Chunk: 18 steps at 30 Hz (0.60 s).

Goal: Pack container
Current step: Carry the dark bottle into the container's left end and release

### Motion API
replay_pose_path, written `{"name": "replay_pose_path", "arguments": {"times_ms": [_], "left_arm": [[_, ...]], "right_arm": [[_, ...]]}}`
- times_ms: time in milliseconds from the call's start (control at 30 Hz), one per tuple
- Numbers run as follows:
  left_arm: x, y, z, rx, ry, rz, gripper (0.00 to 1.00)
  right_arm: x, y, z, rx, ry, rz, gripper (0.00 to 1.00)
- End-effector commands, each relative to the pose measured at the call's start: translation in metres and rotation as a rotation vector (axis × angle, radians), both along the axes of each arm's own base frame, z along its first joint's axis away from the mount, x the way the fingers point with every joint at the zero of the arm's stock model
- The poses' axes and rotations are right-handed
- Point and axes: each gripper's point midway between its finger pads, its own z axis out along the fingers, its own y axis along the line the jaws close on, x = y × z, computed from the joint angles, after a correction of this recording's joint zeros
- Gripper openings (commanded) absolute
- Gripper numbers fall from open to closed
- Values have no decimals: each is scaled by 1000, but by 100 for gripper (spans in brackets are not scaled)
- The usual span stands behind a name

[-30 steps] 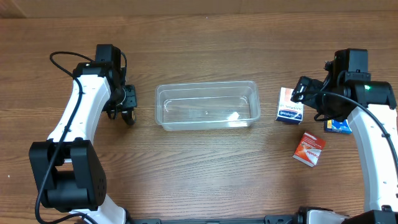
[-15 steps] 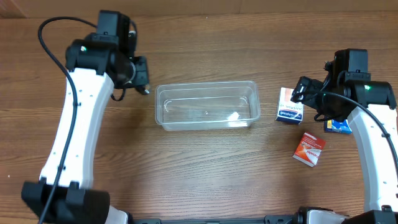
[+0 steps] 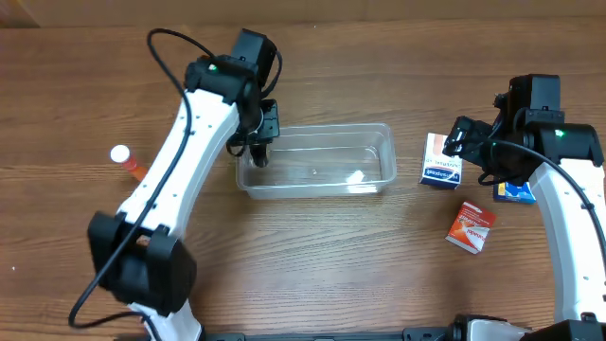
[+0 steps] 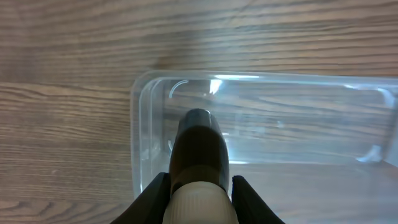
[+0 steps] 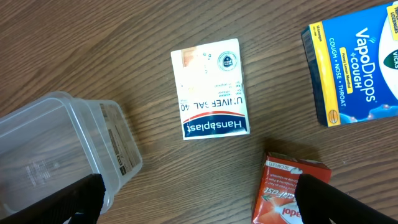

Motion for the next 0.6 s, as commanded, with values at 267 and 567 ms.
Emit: {"name": "replay_pose_path", "arguments": {"times_ms": [267, 567], "left_arm": [[31, 8, -48, 110, 10, 47, 4], [30, 7, -48, 111, 12, 42, 56]], "right_arm": [[6, -3, 12, -12, -35, -2, 100], [6, -3, 12, -13, -36, -3, 100]]}}
